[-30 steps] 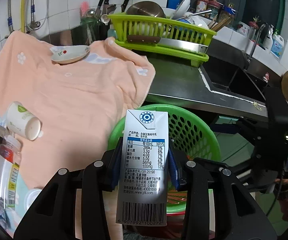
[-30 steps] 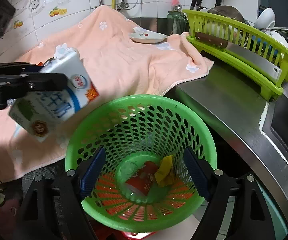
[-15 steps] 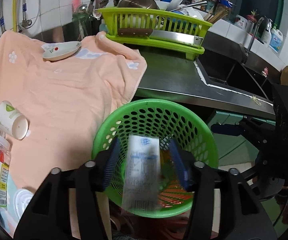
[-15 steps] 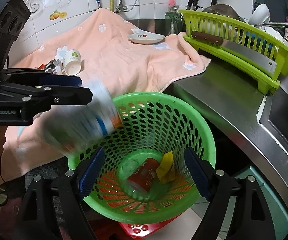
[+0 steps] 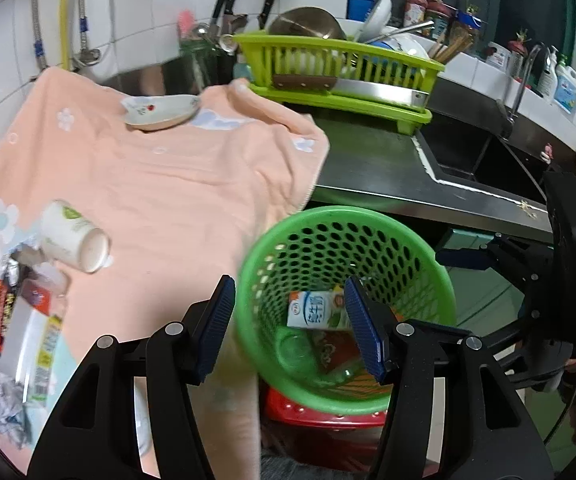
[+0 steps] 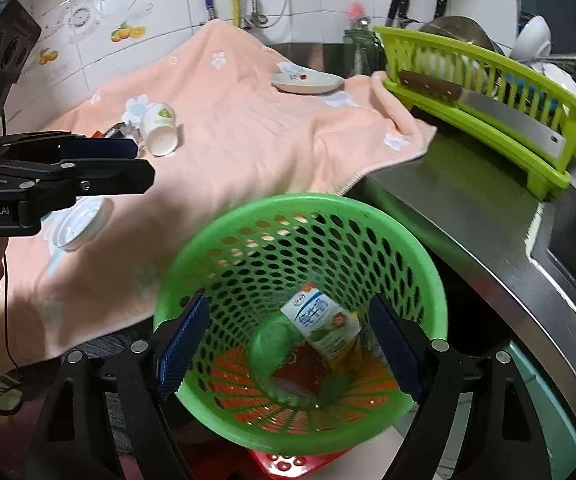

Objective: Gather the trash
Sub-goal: 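Return both tools to the towel and grasp the white plastic lid with the right gripper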

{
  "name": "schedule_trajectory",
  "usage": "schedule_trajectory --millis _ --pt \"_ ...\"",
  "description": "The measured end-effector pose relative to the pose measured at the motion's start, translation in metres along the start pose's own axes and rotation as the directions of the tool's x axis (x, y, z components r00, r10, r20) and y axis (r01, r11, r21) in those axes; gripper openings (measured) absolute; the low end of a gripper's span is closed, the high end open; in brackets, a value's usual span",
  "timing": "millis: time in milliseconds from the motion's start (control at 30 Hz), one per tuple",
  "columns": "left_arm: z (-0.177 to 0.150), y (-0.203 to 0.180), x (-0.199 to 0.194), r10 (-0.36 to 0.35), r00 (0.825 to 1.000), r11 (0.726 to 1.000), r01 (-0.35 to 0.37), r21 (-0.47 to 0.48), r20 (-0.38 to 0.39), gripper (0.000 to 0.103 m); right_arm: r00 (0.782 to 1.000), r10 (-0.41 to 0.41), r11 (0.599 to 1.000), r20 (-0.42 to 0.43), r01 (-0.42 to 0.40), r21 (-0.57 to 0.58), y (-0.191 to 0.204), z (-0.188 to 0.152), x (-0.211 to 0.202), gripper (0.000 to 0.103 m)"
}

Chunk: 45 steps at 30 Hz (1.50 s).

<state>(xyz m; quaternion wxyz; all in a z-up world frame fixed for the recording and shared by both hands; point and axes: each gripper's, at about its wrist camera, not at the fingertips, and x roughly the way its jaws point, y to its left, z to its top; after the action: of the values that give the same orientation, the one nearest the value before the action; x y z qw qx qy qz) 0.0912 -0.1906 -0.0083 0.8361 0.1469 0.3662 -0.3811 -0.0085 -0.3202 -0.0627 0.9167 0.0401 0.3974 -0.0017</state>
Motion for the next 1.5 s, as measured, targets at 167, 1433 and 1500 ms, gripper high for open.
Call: schedule_trajectory --millis 167,1433,1500 --pt "-0.006 0.018 -0.016 0.039 0.999 0.999 -0.039 -0.036 0.012 0.057 0.999 0.044 0.999 0.009 -0.044 -0.028 0.017 0.009 0.002 0.079" --pt "-0.099 0.205 -0.111 0.321 0.946 0.876 -0.312 -0.368 -0.039 0.057 0.934 0.333 0.864 -0.131 -0.358 -0.355 0.212 0.054 0.094 0.091" --pt "-0.103 0.210 -0.111 0.325 0.945 0.872 -0.318 -0.372 -0.045 0.057 0.932 0.331 0.864 -0.145 -0.361 -0.350 0.216 0.055 0.104 0.091"
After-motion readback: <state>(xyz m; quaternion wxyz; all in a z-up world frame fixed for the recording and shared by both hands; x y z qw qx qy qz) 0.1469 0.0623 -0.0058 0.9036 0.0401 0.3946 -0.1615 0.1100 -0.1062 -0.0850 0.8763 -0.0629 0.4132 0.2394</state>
